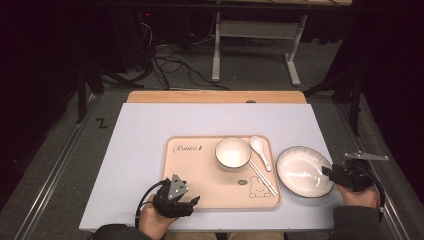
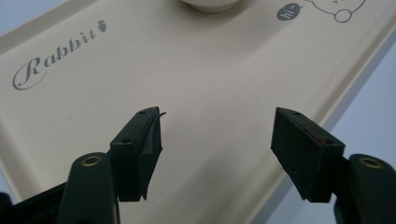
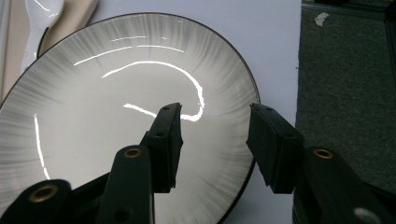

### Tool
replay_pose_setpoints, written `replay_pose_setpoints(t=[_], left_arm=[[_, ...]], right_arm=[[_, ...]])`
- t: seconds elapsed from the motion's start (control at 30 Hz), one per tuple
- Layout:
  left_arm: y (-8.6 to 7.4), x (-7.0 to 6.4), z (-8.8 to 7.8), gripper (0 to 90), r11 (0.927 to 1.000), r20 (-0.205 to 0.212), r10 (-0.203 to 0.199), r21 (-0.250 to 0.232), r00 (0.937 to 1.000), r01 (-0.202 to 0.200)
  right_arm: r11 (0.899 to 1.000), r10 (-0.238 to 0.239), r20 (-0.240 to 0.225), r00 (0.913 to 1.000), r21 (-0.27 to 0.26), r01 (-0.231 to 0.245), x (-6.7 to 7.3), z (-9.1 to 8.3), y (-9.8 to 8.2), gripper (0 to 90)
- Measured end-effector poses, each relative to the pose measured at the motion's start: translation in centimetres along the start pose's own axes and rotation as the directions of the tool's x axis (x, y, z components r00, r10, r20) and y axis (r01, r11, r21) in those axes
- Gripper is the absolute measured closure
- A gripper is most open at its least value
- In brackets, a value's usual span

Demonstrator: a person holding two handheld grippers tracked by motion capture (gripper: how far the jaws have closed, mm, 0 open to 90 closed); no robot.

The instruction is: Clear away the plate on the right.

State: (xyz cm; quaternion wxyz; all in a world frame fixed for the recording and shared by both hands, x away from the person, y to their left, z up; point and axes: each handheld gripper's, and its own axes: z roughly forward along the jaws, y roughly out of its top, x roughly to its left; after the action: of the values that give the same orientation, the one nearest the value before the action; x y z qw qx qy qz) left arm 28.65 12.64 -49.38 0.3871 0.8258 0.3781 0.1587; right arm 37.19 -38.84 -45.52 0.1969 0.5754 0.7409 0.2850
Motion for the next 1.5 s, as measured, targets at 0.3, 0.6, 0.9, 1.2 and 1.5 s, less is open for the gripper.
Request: replay_pose_setpoints(t=[0.3,0.6,0.9,1.2,1.5], left_arm=[[0.0,0.0,0.0,33.9,1.0000,0.001,-0.005,-0.001,1.0000,0.005],[0.0,0.0,0.1,33.9,1.0000,-0.001,0.000,0.002,1.0000,0.000],[0.0,0.0,0.2,33.9,1.0000,-0.002,0.003,0.003,1.0000,-0.003],[0.0,0.0,0.3,33.9,0.9998,-0.005,0.018,0.011,0.9998,-0.018],[0.0,0.0,0.3,34.0,0.9998,-0.006,0.018,0.012,0.9998,-0.018]], right_arm=[[1.000,0.026,0.025,0.9993,0.017,-0.027,-1.2,0.6,0.0,64.3],[0.996,0.072,-0.018,0.9973,0.058,-0.071,-1.9,1.9,-0.1,69.4],[0.990,0.100,-0.052,0.9936,0.101,-0.094,-2.5,2.5,0.1,72.6],[0.978,0.173,-0.135,0.9756,0.138,-0.155,-3.6,3.5,0.2,73.4],[0.963,0.247,-0.206,0.9469,0.158,-0.217,-4.8,3.6,0.2,80.5]])
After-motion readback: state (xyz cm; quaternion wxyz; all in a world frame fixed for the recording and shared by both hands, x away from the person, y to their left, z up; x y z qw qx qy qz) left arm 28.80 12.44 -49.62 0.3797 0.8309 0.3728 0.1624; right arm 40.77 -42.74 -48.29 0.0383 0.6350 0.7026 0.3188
